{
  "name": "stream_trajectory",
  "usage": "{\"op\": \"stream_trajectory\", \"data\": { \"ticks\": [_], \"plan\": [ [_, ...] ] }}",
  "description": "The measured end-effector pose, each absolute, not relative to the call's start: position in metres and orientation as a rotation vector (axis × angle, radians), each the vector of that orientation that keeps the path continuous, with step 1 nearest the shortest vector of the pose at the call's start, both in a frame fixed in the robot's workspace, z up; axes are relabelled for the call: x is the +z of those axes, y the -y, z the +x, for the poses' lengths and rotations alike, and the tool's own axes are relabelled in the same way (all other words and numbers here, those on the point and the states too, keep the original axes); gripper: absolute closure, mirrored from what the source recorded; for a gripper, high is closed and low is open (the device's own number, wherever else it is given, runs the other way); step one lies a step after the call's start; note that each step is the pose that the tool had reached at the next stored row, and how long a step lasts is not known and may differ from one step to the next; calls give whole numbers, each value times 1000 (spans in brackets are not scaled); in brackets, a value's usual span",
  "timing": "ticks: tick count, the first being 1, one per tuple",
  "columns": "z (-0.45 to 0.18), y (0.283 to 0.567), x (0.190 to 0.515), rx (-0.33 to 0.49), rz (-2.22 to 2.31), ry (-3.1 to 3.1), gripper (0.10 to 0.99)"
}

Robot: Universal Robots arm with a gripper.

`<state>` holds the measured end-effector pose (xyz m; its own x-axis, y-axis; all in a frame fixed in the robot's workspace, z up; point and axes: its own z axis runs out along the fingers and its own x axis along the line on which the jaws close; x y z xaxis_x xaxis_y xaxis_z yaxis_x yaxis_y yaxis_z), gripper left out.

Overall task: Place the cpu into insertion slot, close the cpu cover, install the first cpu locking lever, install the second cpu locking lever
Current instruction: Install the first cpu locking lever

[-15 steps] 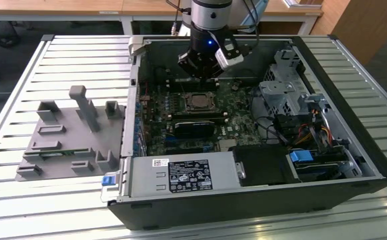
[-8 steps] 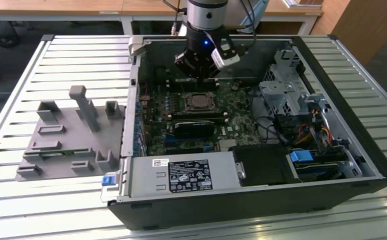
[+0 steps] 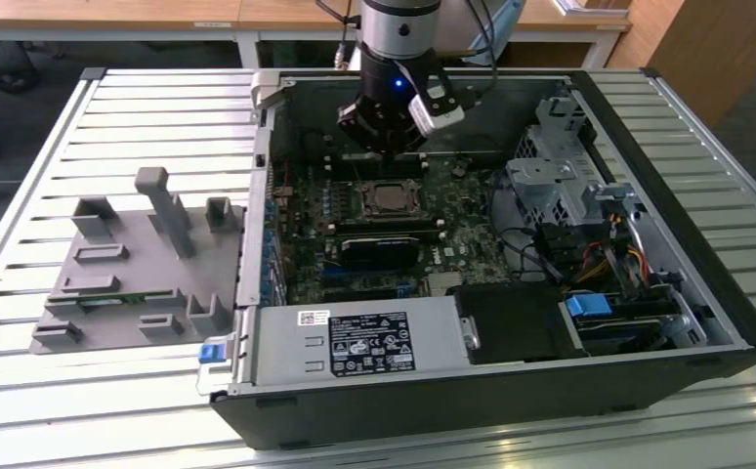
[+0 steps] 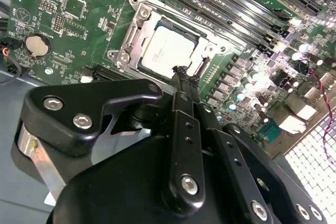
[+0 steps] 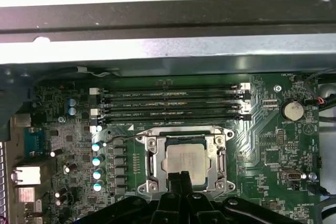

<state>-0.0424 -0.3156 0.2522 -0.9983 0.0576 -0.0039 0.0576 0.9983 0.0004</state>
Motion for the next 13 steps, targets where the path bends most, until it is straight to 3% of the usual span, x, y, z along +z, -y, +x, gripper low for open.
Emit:
{"op": "stream_trajectory", "data": {
  "ticks": [13],
  "plan": [
    [-55,316,252,0,91,-3136,980]
  ]
}}
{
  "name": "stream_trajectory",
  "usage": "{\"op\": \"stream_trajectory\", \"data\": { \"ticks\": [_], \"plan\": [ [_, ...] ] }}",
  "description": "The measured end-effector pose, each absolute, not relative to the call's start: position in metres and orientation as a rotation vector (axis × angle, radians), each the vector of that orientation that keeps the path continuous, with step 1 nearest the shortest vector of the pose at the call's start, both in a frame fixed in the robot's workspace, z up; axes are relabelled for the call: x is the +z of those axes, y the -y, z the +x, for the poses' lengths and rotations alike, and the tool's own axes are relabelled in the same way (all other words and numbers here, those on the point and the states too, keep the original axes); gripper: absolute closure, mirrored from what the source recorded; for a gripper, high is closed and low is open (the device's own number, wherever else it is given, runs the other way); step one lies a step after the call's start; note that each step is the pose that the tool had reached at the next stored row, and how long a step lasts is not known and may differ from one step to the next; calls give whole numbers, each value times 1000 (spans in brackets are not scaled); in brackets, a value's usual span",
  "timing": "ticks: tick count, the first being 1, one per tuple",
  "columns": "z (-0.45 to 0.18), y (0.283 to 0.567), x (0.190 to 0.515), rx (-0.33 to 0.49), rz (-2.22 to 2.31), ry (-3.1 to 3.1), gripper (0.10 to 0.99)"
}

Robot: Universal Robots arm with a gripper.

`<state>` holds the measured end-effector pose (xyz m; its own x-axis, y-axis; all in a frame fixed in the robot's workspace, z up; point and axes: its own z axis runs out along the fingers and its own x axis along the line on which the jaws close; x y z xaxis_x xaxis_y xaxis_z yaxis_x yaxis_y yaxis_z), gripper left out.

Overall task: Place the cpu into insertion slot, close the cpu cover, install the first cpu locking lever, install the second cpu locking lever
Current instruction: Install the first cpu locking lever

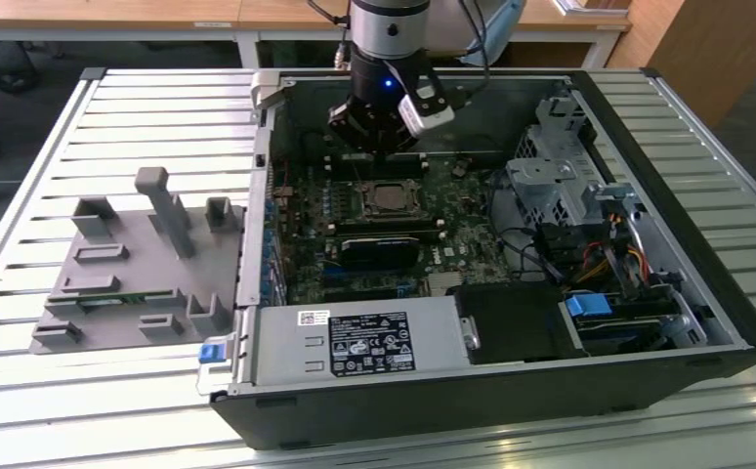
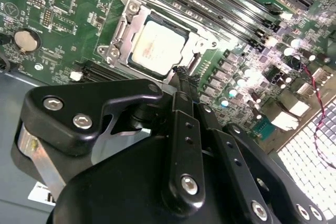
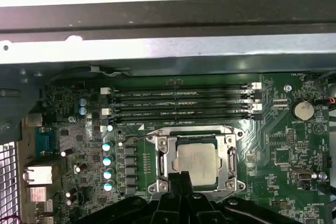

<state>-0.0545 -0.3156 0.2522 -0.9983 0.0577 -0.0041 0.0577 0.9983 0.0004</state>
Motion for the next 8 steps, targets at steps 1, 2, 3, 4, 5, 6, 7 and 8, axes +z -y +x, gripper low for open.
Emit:
{"op": "stream_trajectory", "data": {
  "ticks": [1,2,3,4,5,6,7,8],
  "plan": [
    [-57,316,252,0,90,-3136,980],
    [-60,316,252,0,90,-3136,980],
    [-63,316,252,0,90,-3135,980],
    [-67,316,252,0,91,-3135,980],
    [-70,316,252,1,90,-3134,980],
    [-73,316,252,1,90,-3134,980],
    [-76,316,252,1,90,-3134,980],
    [-78,316,252,1,90,-3134,980]
  ]
}}
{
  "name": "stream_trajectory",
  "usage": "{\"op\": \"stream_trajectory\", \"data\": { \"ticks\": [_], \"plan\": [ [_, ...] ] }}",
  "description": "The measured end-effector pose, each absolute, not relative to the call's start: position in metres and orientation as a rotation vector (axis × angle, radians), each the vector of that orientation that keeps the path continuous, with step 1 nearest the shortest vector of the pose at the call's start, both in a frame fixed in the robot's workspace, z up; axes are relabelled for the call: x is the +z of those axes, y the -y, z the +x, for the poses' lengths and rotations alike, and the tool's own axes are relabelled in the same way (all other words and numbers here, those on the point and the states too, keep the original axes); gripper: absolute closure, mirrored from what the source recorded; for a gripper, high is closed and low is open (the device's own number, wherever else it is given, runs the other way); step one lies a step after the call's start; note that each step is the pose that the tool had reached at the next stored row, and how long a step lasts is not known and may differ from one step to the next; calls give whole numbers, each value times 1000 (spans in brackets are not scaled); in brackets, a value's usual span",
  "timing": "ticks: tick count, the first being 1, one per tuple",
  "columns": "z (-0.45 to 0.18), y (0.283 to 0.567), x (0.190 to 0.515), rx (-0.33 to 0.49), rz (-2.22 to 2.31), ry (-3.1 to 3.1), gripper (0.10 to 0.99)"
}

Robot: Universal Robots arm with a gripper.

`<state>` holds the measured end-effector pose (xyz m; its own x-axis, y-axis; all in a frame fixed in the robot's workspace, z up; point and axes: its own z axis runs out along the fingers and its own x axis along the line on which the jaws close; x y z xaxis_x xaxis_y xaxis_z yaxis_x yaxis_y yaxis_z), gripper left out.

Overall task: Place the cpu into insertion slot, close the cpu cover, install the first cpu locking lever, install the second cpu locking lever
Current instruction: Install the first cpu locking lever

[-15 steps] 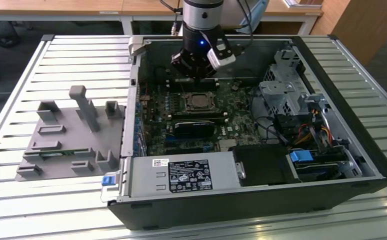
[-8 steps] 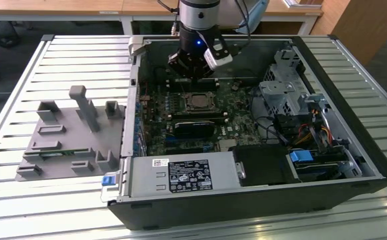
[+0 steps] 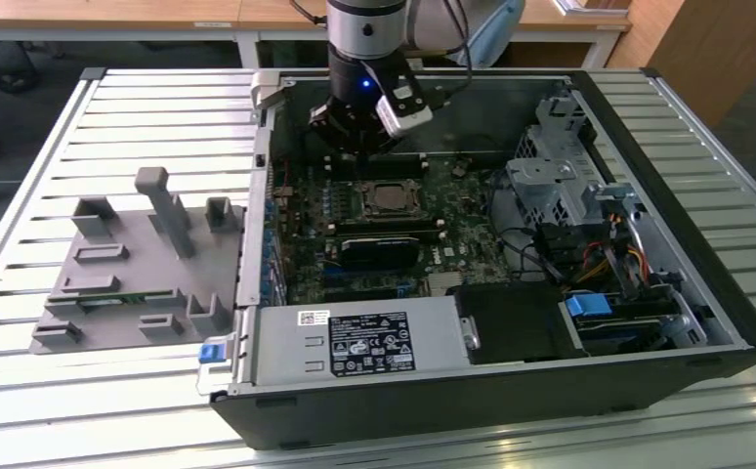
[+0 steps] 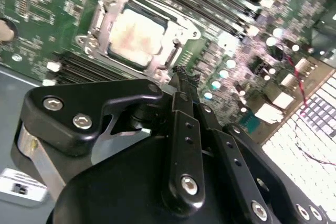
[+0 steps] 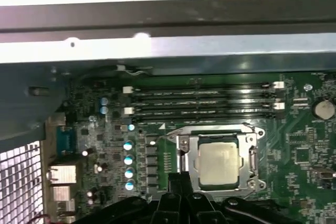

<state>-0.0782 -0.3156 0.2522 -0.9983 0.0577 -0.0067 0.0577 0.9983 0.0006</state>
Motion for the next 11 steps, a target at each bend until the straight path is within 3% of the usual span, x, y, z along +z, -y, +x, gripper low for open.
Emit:
{"op": "stream_trajectory", "data": {
  "ticks": [11],
  "plan": [
    [-98,315,253,1,90,-3128,980]
  ]
}}
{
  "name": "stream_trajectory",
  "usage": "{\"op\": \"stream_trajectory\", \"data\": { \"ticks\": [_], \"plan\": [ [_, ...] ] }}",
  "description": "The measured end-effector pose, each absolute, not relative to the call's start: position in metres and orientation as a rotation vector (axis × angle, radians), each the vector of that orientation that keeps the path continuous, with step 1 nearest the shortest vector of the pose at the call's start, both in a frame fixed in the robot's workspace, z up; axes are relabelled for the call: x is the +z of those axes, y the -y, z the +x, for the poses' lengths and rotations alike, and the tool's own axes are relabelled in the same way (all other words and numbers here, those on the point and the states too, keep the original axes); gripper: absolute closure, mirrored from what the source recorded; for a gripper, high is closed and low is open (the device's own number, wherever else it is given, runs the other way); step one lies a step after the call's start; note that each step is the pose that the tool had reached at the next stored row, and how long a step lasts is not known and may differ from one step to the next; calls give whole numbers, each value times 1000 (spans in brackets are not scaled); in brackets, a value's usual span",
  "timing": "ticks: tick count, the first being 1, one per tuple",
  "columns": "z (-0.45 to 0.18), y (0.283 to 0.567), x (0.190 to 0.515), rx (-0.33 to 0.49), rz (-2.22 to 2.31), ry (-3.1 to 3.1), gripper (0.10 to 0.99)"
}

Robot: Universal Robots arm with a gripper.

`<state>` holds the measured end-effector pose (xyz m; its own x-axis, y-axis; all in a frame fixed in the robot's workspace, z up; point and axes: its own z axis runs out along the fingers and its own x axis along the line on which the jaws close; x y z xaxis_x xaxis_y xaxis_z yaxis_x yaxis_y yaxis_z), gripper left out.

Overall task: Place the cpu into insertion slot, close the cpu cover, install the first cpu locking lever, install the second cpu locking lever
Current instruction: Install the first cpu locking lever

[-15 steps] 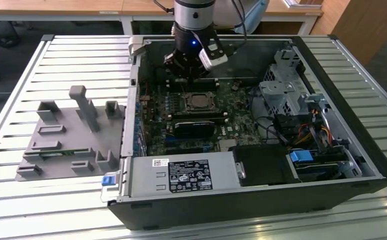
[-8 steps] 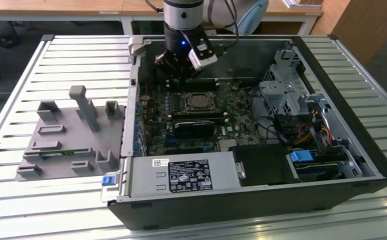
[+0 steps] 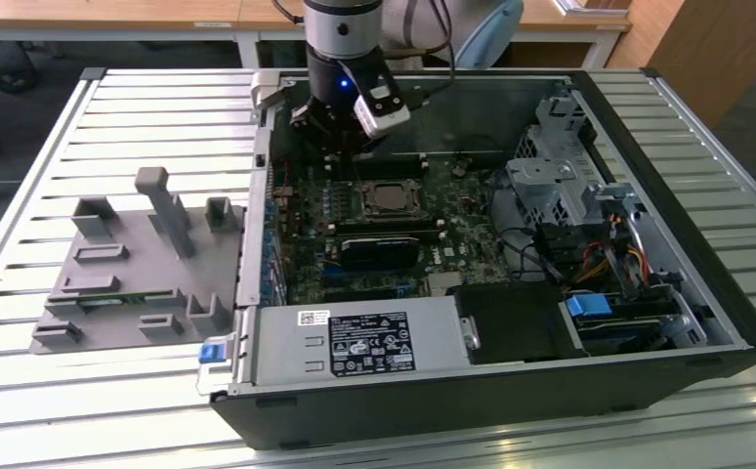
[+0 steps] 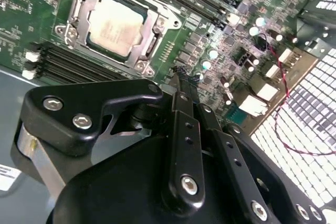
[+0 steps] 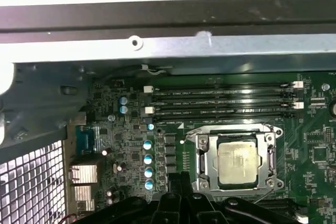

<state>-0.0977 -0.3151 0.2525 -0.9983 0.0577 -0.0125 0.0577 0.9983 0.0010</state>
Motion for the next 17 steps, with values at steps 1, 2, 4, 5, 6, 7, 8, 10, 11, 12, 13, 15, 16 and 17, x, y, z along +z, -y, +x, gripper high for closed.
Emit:
{"op": "stream_trajectory", "data": {
  "ticks": [1,2,4,5,6,7,8,10,11,12,13,15,16,17],
  "plan": [
    [-98,315,253,1,90,-3128,980],
    [-99,314,253,1,90,-3128,980],
    [-100,313,253,1,90,-3128,980],
    [-101,311,254,1,90,-3128,980],
    [-101,310,254,1,90,-3127,980],
    [-101,307,254,1,90,-3127,980],
    [-102,305,254,1,90,-3127,980],
    [-102,302,254,1,90,-3126,980],
    [-102,300,254,1,90,-3126,980],
    [-103,299,254,1,90,-3125,980],
    [-103,298,254,1,90,-3125,980],
    [-104,296,254,1,90,-3124,980],
    [-105,295,254,1,90,-3124,980],
    [-105,294,254,1,90,-3124,980]
  ]
}}
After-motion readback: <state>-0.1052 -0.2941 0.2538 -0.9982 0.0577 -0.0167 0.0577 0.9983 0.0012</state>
